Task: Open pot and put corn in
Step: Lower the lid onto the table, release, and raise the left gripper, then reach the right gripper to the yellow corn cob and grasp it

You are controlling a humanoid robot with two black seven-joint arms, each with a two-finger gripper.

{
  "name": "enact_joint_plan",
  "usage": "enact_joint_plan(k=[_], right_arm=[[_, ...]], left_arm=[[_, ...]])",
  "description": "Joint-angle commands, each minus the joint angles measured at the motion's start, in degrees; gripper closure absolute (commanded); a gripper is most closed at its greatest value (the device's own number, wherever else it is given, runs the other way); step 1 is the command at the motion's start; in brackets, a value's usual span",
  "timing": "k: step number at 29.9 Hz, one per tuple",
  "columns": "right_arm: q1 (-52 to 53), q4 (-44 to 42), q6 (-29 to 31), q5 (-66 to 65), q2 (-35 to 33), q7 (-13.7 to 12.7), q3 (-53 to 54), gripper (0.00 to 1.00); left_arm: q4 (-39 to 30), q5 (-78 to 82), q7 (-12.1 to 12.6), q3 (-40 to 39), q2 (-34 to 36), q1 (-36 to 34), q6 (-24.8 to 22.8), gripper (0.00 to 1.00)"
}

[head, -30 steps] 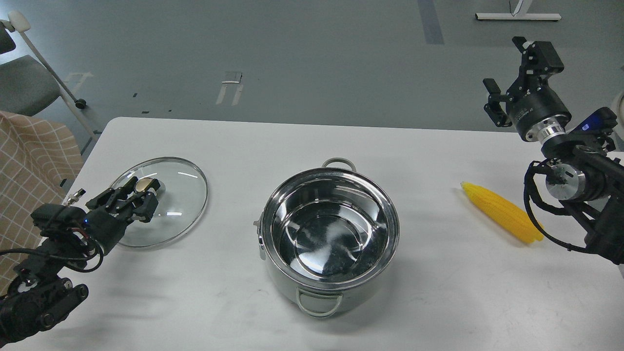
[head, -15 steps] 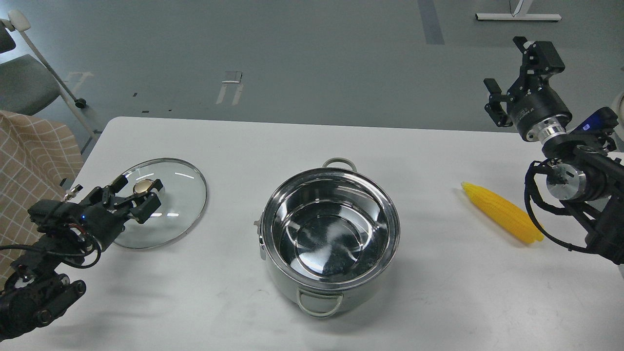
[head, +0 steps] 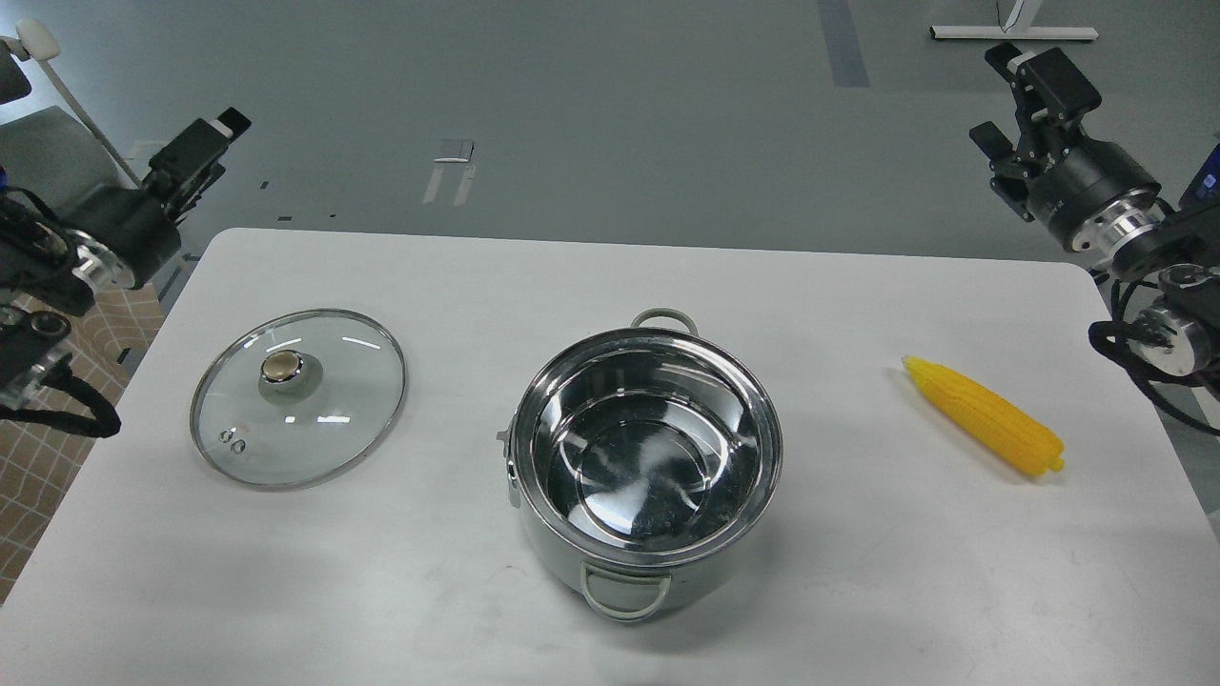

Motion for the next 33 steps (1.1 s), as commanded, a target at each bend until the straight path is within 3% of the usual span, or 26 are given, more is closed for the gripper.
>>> enact_joint_plan(k=[1, 5, 14, 28, 33], right_arm=[[2.8, 4.8, 0.0, -8.0, -5.9, 0.0, -7.0, 0.00], [4.9, 11.9, -0.1, -27.9, -15.1, 0.0, -14.2, 0.00], [4.2, 11.0, -4.9, -54.5, -18.8, 0.0, -22.8, 0.00], [-1.4, -4.6, -8.4, -58.8, -4.2, 0.0, -27.4, 0.00], [-1.7, -11.0, -11.2, -58.8, 0.8, 0.0, -32.9, 0.10]], left_arm=[[0.0, -12.3, 0.0, -0.4, -0.2, -2.9, -8.4, 0.04], [-0.1, -21.1, 0.0, -0.8, -2.9, -3.4, -13.7, 0.04], [-3.1, -26.5, 0.0, -1.6, -6.7, -3.3, -14.0, 0.03], [-4.8, -26.8, 0.0, -1.9, -6.9, -2.7, -13.6, 0.03], [-4.8, -26.8, 0.0, -1.9, -6.7, -2.7, -13.5, 0.03]])
